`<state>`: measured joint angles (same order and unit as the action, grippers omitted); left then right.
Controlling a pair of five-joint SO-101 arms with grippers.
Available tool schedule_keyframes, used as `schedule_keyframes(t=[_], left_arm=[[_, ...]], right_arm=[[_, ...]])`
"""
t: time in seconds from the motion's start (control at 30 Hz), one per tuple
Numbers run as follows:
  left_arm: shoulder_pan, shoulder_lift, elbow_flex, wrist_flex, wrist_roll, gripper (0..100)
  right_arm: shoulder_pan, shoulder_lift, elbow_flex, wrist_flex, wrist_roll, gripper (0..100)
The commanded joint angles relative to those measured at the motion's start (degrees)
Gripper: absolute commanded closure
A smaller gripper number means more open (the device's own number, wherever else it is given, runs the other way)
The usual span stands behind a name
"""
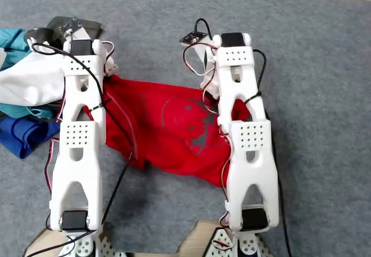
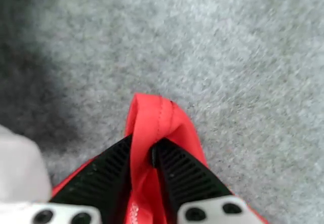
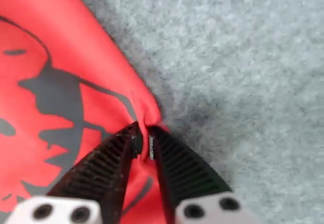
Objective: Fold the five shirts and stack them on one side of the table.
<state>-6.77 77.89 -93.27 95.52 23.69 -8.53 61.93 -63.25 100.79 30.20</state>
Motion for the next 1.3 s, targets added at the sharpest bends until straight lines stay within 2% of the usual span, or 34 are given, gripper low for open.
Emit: schedule_keyframes(t=[0.0,0.1,0.23,0.37,0.53,0.6,0.73,0.83,0.9,1.0,1.27], left_arm=[[-1.1,-1.2,-2.6,-1.1,-0.4,98],[-1.1,-1.2,-2.6,-1.2,-0.3,98],[-1.1,-1.1,-2.6,-1.3,-0.3,98],[-1.1,-1.0,-2.6,-2.0,-0.2,98],[-1.1,-0.8,-2.6,-3.3,-0.2,98],[-1.1,-0.8,-2.6,-3.3,-0.2,98],[-1.1,-0.8,-2.6,-3.4,-0.2,98],[-1.1,-0.8,-2.6,-3.4,-0.3,98],[-1.1,-0.8,-2.6,-3.4,-0.3,98],[-1.1,-0.8,-2.6,-3.4,-0.3,98],[-1.1,-0.8,-2.6,-3.4,-0.4,98]], right_arm=[[1.2,-0.6,-8.6,1.1,-0.6,99.4],[1.9,-0.1,-19.5,0.8,-3.3,99.4],[2.2,1.3,-28.4,-5.0,-7.5,99.4],[2.3,6.1,-30.5,-11.2,-9.2,99.0],[2.2,10.2,-30.5,-7.6,-8.9,98.5],[2.2,10.1,-30.5,-3.7,-7.0,93.1],[3.8,7.5,-32.4,1.8,-6.3,75.4],[6.7,0.0,-30.4,1.7,-7.8,65.0],[7.3,-5.1,-28.5,1.7,-8.2,61.8],[6.2,-10.3,-20.5,1.7,-8.2,61.7],[0.6,-17.4,15.3,1.1,-11.1,61.7]])
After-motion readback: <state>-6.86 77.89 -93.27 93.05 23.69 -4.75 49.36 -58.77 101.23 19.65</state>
